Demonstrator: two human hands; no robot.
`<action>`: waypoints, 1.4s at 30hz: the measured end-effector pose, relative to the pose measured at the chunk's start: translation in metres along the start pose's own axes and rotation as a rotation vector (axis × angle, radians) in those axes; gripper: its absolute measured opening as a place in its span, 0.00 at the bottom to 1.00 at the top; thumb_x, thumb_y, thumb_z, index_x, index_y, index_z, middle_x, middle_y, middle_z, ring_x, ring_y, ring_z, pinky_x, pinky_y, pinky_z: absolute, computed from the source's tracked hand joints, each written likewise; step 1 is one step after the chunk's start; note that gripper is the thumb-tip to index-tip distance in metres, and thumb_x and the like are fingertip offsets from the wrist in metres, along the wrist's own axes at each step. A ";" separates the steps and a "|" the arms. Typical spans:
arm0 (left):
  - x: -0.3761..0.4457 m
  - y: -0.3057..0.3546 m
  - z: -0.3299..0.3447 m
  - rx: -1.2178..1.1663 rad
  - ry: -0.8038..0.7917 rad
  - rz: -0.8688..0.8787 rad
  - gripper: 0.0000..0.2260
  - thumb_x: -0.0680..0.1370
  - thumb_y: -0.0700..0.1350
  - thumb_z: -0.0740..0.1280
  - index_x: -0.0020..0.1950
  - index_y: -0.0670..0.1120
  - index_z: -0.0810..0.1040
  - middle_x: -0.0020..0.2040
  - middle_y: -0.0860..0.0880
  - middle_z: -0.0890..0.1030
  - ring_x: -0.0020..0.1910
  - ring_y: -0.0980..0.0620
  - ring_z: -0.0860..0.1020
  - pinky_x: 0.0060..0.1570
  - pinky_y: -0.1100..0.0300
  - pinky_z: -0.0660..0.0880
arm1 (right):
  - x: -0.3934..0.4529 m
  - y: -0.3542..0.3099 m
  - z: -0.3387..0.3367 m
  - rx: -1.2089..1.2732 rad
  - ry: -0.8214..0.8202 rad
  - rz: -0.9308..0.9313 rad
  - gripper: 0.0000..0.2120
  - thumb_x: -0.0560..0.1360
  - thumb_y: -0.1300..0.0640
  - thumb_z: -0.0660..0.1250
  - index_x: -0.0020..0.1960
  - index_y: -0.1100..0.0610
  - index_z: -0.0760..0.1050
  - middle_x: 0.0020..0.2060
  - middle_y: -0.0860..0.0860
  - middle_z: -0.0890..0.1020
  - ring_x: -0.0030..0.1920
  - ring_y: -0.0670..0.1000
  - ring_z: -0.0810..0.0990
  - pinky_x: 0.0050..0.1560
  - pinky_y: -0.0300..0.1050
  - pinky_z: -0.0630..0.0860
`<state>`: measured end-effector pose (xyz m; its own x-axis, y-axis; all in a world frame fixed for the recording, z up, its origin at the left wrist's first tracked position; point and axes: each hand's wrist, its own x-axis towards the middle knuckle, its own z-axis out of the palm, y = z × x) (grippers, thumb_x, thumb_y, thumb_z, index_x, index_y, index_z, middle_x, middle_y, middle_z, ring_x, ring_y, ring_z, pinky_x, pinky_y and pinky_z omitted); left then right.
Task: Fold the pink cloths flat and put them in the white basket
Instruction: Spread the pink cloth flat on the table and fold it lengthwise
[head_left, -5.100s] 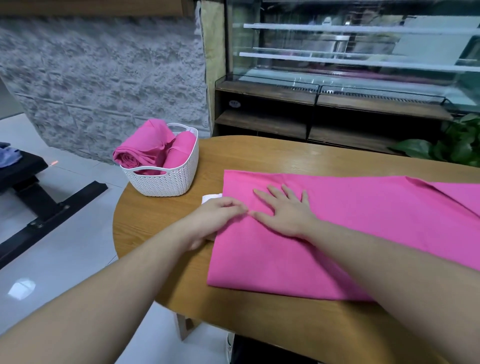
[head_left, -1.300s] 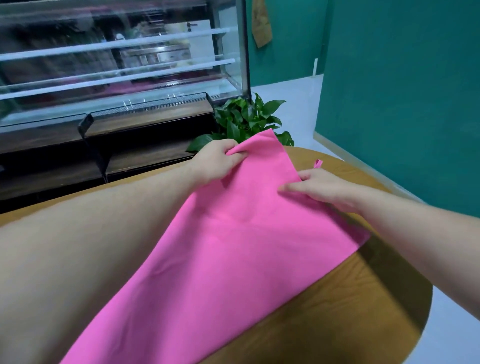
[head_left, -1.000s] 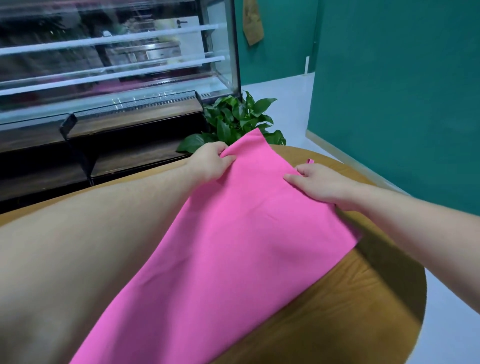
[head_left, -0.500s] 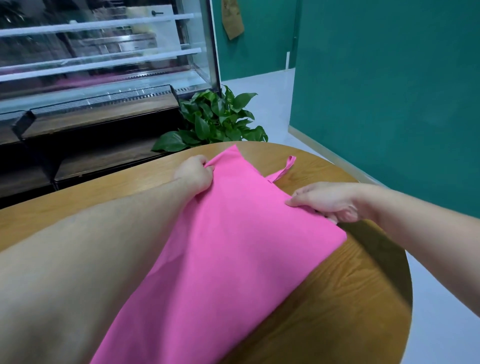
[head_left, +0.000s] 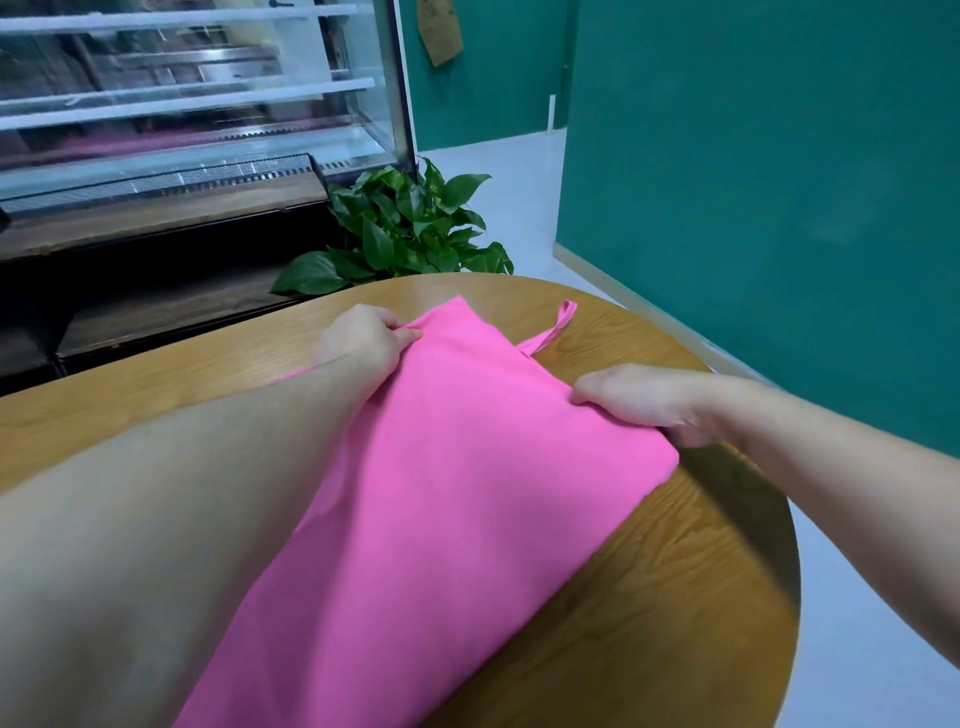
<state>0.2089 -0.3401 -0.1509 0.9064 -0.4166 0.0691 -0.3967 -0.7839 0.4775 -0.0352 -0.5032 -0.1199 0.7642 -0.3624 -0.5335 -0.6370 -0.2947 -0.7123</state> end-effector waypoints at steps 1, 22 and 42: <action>-0.001 0.001 0.002 0.005 0.006 0.014 0.10 0.76 0.60 0.68 0.50 0.55 0.81 0.49 0.53 0.82 0.52 0.45 0.80 0.51 0.51 0.77 | -0.001 -0.002 0.000 -0.047 0.010 -0.009 0.12 0.81 0.51 0.59 0.52 0.54 0.80 0.44 0.54 0.86 0.44 0.56 0.86 0.48 0.51 0.82; -0.121 -0.013 0.005 0.415 -0.265 0.299 0.30 0.78 0.71 0.42 0.79 0.65 0.49 0.81 0.55 0.46 0.80 0.49 0.44 0.73 0.31 0.41 | -0.005 -0.023 0.043 -0.863 0.583 -0.455 0.18 0.80 0.50 0.56 0.68 0.50 0.68 0.64 0.53 0.75 0.64 0.57 0.71 0.59 0.54 0.72; -0.167 -0.047 -0.026 0.382 -0.231 0.315 0.22 0.85 0.56 0.46 0.79 0.59 0.57 0.80 0.56 0.55 0.79 0.53 0.52 0.77 0.40 0.49 | 0.023 -0.009 0.075 -0.867 0.340 -0.252 0.27 0.80 0.34 0.37 0.79 0.36 0.47 0.80 0.46 0.47 0.80 0.54 0.42 0.76 0.65 0.37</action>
<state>0.0803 -0.2221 -0.1616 0.6973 -0.7145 -0.0575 -0.7070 -0.6987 0.1097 -0.0043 -0.4429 -0.1605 0.9054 -0.3959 -0.1531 -0.4157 -0.9001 -0.1303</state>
